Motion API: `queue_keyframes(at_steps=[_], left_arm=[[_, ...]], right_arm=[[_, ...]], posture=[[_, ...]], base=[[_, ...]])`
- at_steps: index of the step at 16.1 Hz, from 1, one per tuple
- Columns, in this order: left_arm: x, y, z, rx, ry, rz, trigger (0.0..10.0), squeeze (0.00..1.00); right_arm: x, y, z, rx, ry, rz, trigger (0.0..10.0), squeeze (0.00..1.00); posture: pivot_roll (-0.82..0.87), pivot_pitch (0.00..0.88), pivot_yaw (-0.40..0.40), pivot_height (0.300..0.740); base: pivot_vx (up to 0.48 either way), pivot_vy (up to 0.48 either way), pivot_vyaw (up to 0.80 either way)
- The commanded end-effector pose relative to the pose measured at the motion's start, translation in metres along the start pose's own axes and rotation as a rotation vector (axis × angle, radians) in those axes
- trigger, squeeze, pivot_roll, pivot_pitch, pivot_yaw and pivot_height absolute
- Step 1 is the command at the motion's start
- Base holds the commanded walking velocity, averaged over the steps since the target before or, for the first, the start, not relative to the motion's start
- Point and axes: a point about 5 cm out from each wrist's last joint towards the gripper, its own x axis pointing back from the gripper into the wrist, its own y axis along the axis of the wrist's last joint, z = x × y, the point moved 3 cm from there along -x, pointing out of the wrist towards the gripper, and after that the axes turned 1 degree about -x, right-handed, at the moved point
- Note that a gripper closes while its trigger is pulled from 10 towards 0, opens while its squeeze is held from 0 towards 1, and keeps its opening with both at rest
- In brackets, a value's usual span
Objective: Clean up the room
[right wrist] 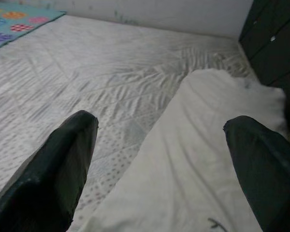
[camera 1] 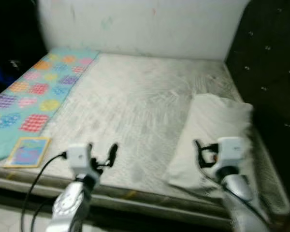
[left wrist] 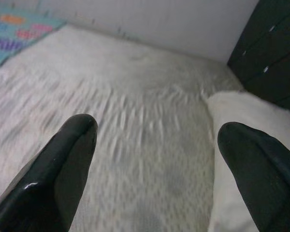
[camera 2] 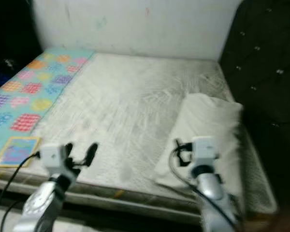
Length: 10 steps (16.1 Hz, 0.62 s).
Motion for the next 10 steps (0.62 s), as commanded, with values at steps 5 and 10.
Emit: queue_keyframes(at_steps=[5,10], left_arm=[[-0.0055,0.0066,-0.0007,0.004,-0.003,-0.025,10.0,0.00],[-0.0084,0.0071,-0.0021,0.000,-0.012,-0.028,10.0,0.00]], right_arm=[[-0.0024,0.0057,-0.0025,0.011,-0.004,-0.017,10.0,0.00],[-0.0040,0.0060,-0.0020,0.014,-0.002,-0.020,10.0,0.00]], posture=[[-0.08,0.000,0.027,0.740],[-0.08,0.000,0.024,0.740]], base=[[0.000,-0.099,0.00],[0.000,0.000,0.00]])
